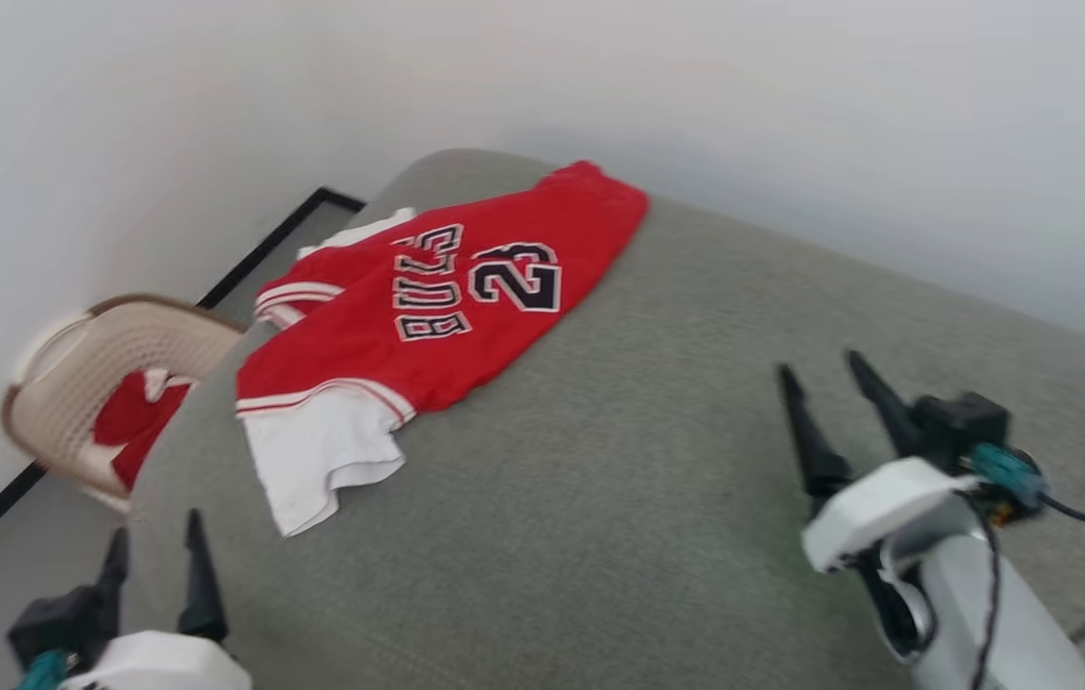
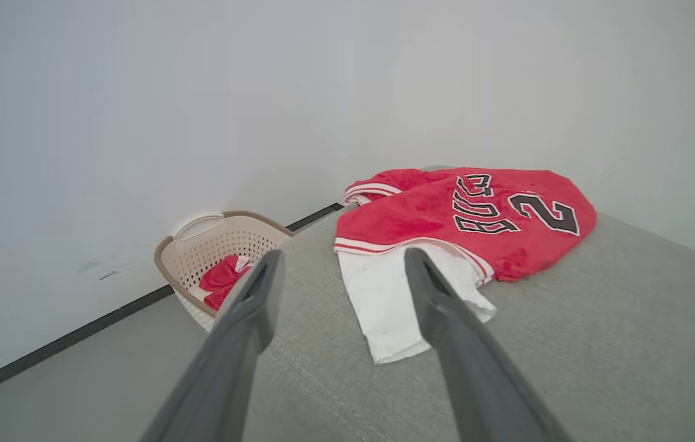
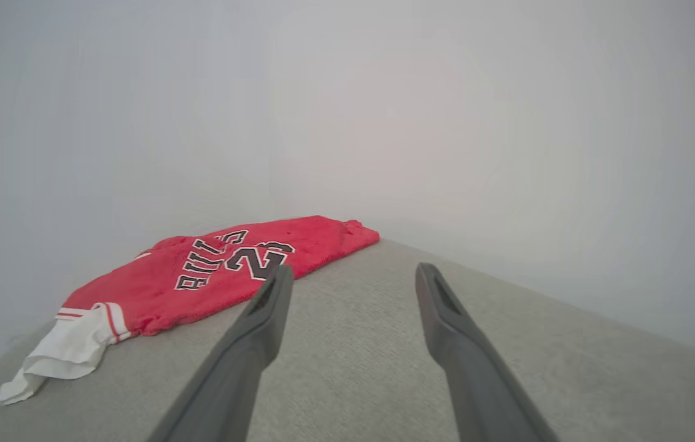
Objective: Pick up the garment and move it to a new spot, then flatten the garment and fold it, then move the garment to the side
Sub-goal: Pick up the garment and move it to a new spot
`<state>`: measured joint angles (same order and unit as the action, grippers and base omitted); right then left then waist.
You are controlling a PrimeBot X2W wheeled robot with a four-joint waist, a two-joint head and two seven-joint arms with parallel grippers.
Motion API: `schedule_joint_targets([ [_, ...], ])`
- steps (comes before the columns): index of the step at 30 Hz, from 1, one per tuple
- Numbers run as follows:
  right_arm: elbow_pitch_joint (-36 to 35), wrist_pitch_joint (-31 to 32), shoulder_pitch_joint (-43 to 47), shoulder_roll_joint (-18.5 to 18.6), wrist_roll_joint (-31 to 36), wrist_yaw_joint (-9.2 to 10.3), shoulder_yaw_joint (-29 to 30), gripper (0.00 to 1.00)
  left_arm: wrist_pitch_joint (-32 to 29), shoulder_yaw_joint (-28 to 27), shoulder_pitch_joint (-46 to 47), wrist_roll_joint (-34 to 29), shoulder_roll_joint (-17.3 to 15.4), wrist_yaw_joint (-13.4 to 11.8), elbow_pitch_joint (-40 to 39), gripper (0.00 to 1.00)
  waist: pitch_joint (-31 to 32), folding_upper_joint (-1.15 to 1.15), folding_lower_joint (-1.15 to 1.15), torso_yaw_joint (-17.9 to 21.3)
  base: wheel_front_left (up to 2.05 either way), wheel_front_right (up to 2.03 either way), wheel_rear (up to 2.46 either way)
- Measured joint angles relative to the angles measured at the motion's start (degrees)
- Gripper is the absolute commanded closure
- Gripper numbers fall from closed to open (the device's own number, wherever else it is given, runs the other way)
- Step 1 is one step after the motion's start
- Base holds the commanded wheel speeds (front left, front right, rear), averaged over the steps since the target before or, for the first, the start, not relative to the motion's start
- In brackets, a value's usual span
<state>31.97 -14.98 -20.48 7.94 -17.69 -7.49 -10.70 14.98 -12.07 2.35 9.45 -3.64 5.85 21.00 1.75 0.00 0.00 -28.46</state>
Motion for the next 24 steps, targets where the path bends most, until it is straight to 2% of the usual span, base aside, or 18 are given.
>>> schedule_joint_targets([
  [7,1.83,0.00,-3.03,-0.68,-1.93,0.00,-5.71,0.00,0.00,-1.45,-3.48,1.52,0.59,-1.67,-3.87,0.00,-1.76,0.00,0.00,-1.62,0.00,0.00,0.00],
  [13,2.33,0.00,-3.96,-0.62,-3.25,0.00,-7.39,0.00,0.00,0.82,-4.40,3.74,0.64,-2.80,-4.80,0.00,-1.93,0.00,0.00,-1.61,0.00,0.00,0.00],
  [15,2.32,0.00,-3.96,-0.56,-3.52,0.00,-7.39,0.00,0.00,1.24,-4.16,3.53,0.64,-2.59,-4.65,0.00,-1.96,0.00,0.00,-1.52,0.00,0.00,0.00],
  [19,1.92,0.00,-3.21,-0.08,-3.67,0.00,-6.13,0.00,0.00,4.11,0.25,0.13,-0.21,-0.60,-2.14,0.00,-2.29,0.00,0.00,-0.91,0.00,0.00,0.00],
  [24,0.58,0.00,-2.82,0.65,-2.81,0.00,-6.44,0.00,0.00,5.38,10.26,-0.03,-5.08,0.81,3.30,0.00,-3.44,0.00,0.00,1.26,0.00,0.00,0.00],
])
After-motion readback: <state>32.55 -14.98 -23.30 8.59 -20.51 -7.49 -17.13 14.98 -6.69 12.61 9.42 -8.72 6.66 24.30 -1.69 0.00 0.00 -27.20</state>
